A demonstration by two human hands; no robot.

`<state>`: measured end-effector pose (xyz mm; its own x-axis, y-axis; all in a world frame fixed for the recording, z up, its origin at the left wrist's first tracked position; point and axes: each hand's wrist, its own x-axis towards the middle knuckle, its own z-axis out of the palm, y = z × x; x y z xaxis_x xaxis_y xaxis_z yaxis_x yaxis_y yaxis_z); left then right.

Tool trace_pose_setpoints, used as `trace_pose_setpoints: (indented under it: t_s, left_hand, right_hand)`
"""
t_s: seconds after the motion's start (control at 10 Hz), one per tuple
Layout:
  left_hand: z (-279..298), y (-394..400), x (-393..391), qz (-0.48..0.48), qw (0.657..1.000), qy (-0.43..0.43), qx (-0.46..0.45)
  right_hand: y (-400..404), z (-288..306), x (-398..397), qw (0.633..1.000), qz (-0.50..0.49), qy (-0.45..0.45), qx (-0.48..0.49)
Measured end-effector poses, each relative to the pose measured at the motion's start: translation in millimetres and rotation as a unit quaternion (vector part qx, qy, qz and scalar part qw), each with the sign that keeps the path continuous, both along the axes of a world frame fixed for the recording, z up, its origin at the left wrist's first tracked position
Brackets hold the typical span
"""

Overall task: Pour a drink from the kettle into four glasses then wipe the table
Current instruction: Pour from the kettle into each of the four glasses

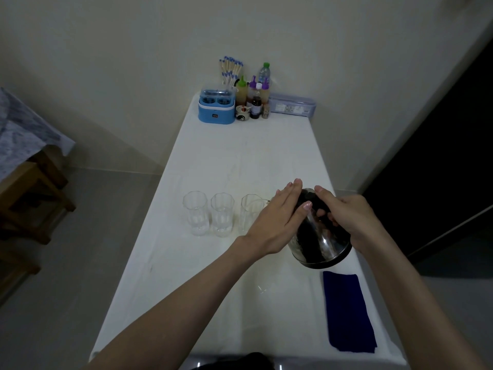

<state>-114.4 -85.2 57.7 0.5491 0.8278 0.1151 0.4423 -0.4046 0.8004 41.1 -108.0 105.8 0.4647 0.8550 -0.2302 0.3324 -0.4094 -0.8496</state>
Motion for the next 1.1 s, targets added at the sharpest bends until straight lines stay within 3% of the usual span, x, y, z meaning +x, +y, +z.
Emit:
trace_pose_setpoints:
  t_s: [1.1]
  left_hand:
    - [0.1, 2.5, 0.7, -0.005, 1.000, -0.008, 0.008]
  right_hand:
    - [0.8, -4.5, 2.6, 1.000, -0.010, 0.007, 0.014]
